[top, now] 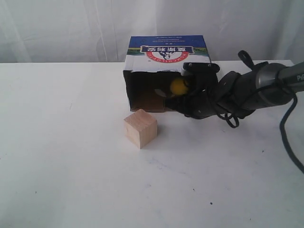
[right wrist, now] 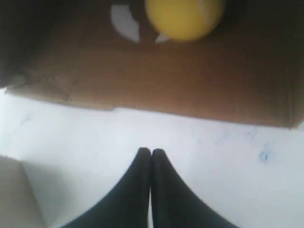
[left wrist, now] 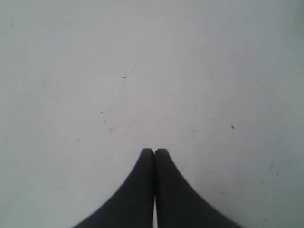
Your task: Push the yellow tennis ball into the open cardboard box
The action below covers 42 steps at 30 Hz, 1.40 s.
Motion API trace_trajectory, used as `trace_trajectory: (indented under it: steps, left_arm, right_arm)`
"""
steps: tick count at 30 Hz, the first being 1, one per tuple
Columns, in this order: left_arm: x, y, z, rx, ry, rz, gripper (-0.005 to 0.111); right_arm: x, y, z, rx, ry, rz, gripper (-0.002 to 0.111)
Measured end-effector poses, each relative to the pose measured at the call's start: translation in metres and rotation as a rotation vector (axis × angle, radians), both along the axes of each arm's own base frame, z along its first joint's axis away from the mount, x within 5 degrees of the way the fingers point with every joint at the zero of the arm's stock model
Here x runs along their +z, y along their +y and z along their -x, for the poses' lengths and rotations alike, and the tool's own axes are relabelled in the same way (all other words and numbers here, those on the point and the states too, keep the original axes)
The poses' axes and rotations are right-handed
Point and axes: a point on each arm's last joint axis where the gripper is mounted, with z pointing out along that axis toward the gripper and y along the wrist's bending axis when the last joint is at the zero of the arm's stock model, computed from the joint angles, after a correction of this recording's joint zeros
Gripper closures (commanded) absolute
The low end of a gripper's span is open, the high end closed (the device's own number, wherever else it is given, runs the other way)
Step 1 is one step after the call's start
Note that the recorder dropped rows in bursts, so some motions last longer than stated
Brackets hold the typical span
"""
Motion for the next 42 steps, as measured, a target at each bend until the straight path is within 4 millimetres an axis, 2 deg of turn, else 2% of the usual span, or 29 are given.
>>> trace_trajectory:
  steps: [5,8,11,14,19,20,24,26,28,30,32,33,34,36,38,40,42]
  left_arm:
    - [0.000,0.000,0.000,0.000,0.000,0.000,0.107]
    - [0.000,0.000,0.000,0.000,0.000,0.000,0.107]
    - [0.000,0.000,0.000,0.000,0.000,0.000,0.107]
    - [0.000,0.000,0.000,0.000,0.000,0.000,0.107]
    - [0.000,0.000,0.000,0.000,0.000,0.000,0.107]
    - [0.000,0.000,0.000,0.000,0.000,0.000,0.107]
    - [0.000,0.000,0.000,0.000,0.000,0.000,0.107]
    - [0.000,0.000,0.000,0.000,0.000,0.000,0.107]
    - [0.000,0.000,0.000,0.000,0.000,0.000,0.107]
    - [0.000,0.000,0.000,0.000,0.000,0.000,0.107]
    - [0.000,0.000,0.000,0.000,0.000,0.000,0.107]
    - [0.000,0.000,0.000,0.000,0.000,0.000,0.107]
    - [0.000,0.000,0.000,0.000,0.000,0.000,0.107]
    - [0.000,0.000,0.000,0.000,0.000,0.000,0.107]
    - [0.000,0.000,0.000,0.000,0.000,0.000,0.107]
    - [0.000,0.000,0.000,0.000,0.000,0.000,0.107]
    - [0.000,0.000,0.000,0.000,0.000,0.000,0.107]
  right_arm:
    - [0.002,0.004,0.011,0.102,0.075,0.002,0.108]
    - [0.017,0.005,0.017,0.192,0.074,0.021,0.108]
    - [0.032,-0.006,0.023,0.287,0.052,0.111,0.108]
    - [0.035,-0.036,0.024,0.295,0.090,0.229,0.108]
    - [0.034,-0.113,0.029,0.109,0.315,0.434,0.108]
    - [0.032,-0.135,0.035,0.038,0.397,0.494,0.108]
    - [0.038,-0.191,0.064,-0.222,0.634,0.634,0.108]
    - [0.047,-0.206,0.081,-0.359,0.687,0.637,0.108]
    - [0.063,-0.212,0.106,-0.483,0.670,0.604,0.108]
    - [0.088,-0.209,0.132,-0.552,0.537,0.541,0.108]
    - [0.119,-0.204,0.153,-0.581,0.284,0.438,0.108]
    - [0.142,-0.199,0.168,-0.565,0.071,0.367,0.108]
    - [0.157,-0.196,0.177,-0.555,-0.054,0.329,0.108]
    - [0.209,-0.186,0.221,-0.493,-0.475,0.246,0.108]
    - [0.235,-0.181,0.260,-0.483,-0.695,0.209,0.108]
    - [0.247,-0.180,0.294,-0.505,-0.809,0.190,0.108]
    - [0.246,-0.182,0.318,-0.550,-0.820,0.188,0.108]
